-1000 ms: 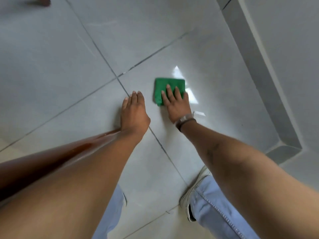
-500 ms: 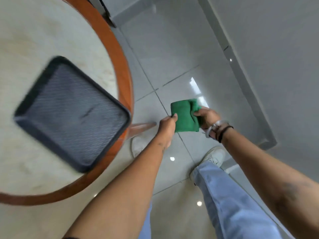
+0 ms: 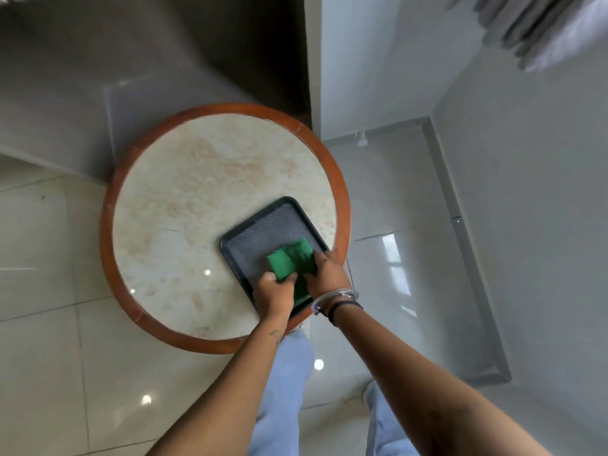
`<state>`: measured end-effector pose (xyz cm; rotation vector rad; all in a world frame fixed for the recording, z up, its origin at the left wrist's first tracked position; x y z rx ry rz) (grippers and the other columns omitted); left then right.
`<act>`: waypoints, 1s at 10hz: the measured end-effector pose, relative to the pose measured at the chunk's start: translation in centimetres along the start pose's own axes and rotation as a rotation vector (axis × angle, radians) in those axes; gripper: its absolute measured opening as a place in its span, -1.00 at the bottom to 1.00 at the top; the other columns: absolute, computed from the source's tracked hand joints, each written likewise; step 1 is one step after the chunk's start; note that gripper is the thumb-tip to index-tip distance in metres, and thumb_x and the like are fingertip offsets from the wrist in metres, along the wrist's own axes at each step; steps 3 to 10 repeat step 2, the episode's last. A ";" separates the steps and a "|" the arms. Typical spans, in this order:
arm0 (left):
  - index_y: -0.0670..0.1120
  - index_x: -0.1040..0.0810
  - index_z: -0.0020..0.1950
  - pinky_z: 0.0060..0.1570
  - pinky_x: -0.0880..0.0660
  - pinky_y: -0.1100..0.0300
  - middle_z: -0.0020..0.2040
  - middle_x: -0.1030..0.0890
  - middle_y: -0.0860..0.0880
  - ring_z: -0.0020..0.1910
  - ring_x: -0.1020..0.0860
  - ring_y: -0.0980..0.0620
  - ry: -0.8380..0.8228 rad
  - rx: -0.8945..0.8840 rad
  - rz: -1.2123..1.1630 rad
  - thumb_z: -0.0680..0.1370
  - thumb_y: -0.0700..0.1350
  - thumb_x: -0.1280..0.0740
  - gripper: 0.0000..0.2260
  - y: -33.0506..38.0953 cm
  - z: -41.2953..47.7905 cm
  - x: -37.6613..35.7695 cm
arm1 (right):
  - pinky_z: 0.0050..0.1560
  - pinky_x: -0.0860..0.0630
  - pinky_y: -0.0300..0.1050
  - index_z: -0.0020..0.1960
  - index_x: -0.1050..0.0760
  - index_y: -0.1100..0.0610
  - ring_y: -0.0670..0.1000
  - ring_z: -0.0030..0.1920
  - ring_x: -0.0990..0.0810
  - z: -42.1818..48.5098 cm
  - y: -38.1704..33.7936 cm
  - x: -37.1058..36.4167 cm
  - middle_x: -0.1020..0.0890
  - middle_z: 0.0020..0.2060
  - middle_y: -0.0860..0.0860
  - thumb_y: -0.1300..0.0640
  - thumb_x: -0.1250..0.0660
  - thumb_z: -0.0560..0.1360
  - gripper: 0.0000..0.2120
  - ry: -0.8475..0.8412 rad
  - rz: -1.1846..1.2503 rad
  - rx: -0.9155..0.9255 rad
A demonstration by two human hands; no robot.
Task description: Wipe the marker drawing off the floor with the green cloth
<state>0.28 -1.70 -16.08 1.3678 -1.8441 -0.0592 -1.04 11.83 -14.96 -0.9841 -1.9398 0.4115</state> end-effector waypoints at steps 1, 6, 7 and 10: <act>-0.25 -0.67 -0.04 -0.16 -0.59 0.11 -0.09 -0.71 -0.23 -0.15 -0.67 -0.15 -0.080 0.088 0.042 0.40 -0.11 -0.49 -0.76 0.1 1.2 -0.1 | 0.10 -0.50 0.07 0.28 -0.38 0.24 0.26 0.21 -0.46 0.6 0.1 -0.4 -0.46 0.21 0.23 0.27 -0.30 0.44 -0.59 0.003 -0.299 -0.040; -0.27 -0.62 0.12 -0.03 -0.61 0.08 0.06 -0.68 -0.25 0.03 -0.66 -0.20 -0.152 0.137 0.158 0.44 -0.15 -0.43 -0.69 0.8 -0.7 1.3 | 0.09 -0.45 0.06 0.43 -0.26 0.18 0.23 0.27 -0.41 -3.4 -1.5 0.8 -0.41 0.31 0.18 0.23 -0.22 0.50 -0.50 0.097 -0.453 0.059; -0.27 -0.62 0.12 -0.03 -0.61 0.08 0.06 -0.68 -0.25 0.03 -0.66 -0.20 -0.152 0.137 0.158 0.44 -0.15 -0.43 -0.69 0.8 -0.7 1.3 | 0.09 -0.45 0.06 0.43 -0.26 0.18 0.23 0.27 -0.41 -3.4 -1.5 0.8 -0.41 0.31 0.18 0.23 -0.22 0.50 -0.50 0.097 -0.453 0.059; -0.27 -0.62 0.12 -0.03 -0.61 0.08 0.06 -0.68 -0.25 0.03 -0.66 -0.20 -0.152 0.137 0.158 0.44 -0.15 -0.43 -0.69 0.8 -0.7 1.3 | 0.09 -0.45 0.06 0.43 -0.26 0.18 0.23 0.27 -0.41 -3.4 -1.5 0.8 -0.41 0.31 0.18 0.23 -0.22 0.50 -0.50 0.097 -0.453 0.059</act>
Point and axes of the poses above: each hand's wrist, its own z-axis towards the middle knuckle, its own x-axis out of the back of the hand, y = z × x, the point moved 4 cm from there along z, towards the middle knuckle
